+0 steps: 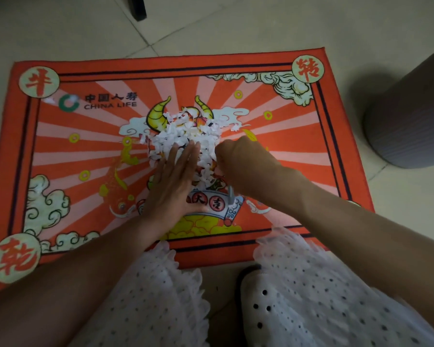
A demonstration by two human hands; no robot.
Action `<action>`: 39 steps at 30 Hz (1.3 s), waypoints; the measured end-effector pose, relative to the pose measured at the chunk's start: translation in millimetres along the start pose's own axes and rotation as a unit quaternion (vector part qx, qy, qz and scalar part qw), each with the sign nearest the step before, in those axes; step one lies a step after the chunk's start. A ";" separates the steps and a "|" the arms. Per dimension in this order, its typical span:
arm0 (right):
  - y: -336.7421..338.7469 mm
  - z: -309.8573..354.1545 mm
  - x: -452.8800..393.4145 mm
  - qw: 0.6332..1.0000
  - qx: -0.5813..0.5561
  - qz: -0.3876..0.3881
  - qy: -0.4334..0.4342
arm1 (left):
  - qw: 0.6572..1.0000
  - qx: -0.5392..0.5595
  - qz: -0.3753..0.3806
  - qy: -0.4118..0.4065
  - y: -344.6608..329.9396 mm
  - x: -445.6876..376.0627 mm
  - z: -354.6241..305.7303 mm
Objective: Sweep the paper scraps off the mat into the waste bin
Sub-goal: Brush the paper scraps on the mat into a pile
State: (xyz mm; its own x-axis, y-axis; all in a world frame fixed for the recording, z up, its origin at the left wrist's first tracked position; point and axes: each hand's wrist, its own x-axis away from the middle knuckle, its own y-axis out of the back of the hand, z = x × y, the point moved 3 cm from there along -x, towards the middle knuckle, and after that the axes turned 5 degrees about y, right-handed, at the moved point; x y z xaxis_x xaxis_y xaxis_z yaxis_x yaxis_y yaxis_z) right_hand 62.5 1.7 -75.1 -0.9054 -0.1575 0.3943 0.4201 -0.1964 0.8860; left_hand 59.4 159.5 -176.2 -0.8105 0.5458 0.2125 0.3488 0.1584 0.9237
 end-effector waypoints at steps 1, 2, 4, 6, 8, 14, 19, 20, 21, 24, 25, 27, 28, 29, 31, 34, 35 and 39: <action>1.2 2.2 -6.6 1.000 -0.008 -0.011 0.002 | 1.000 -0.003 -0.001 0.000 0.5 0.4 1.6; 2.6 4.6 -13.0 1.000 -0.017 -0.022 0.005 | 1.000 -0.004 -0.002 -0.001 1.0 0.9 3.4; 5.4 9.5 -24.4 0.999 -0.030 -0.037 0.009 | 1.000 -0.001 -0.004 0.000 1.5 1.7 7.7; 8.5 12.4 -32.5 0.998 -0.038 -0.042 0.012 | 1.000 -0.004 -0.006 0.002 1.8 2.4 11.2; 11.5 12.5 -37.2 0.998 -0.044 -0.037 0.005 | 1.000 -0.009 -0.009 0.009 2.7 3.1 14.1; 23.6 2.7 -46.2 0.997 -0.078 -0.008 -0.025 | 1.000 -0.002 -0.012 0.017 6.1 4.7 18.2; 32.0 -11.8 -32.9 0.993 -0.107 0.002 -0.053 | 1.000 -0.002 -0.019 0.021 5.3 6.5 24.3; 29.7 -15.7 -27.1 0.992 -0.112 0.007 -0.061 | 0.999 -0.007 -0.021 0.024 4.9 7.3 26.4; 27.6 -19.0 -20.0 0.990 -0.126 0.011 -0.069 | 0.999 -0.011 -0.022 0.026 4.8 8.2 28.7; 18.8 -21.3 -6.8 0.982 -0.166 0.025 -0.089 | 0.999 -0.015 -0.019 0.026 4.5 9.3 32.5; 15.9 -20.0 -7.7 0.982 -0.165 0.019 -0.089 | 0.999 -0.018 -0.018 0.027 4.7 9.0 32.5; 8.9 -13.3 -14.0 0.984 -0.155 0.012 -0.085 | 0.999 -0.022 -0.018 0.031 5.3 8.2 31.2; 5.8 -8.7 -18.8 0.985 -0.151 0.008 -0.078 | 0.999 -0.023 -0.018 0.033 5.2 7.8 30.4; 3.3 -4.1 -24.0 0.986 -0.151 0.002 -0.070 | 0.999 -0.024 -0.017 0.035 5.2 7.3 29.6; 2.2 3.8 -33.9 0.984 -0.168 -0.012 -0.060 | 0.999 -0.027 -0.016 0.038 4.8 6.8 29.4; 6.0 10.5 -46.4 0.984 -0.170 -0.014 -0.046 | 0.999 -0.026 -0.010 0.040 3.7 6.4 30.8; 8.6 11.4 -49.4 0.985 -0.167 -0.017 -0.042 | 0.999 -0.021 -0.008 0.041 3.2 6.3 31.3; 21.5 11.8 -57.5 0.986 -0.159 -0.007 -0.046 | 0.999 -0.004 -0.012 0.050 3.7 7.7 33.8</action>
State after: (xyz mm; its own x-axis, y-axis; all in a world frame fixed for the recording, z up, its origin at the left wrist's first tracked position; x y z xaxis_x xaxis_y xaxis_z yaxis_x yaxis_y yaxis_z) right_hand 122.9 18.0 -75.8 -0.9066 -0.0670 0.4165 0.3928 -0.4946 0.7753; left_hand 70.3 192.1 -181.9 -0.8616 0.4566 0.2217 0.3258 0.1627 0.9313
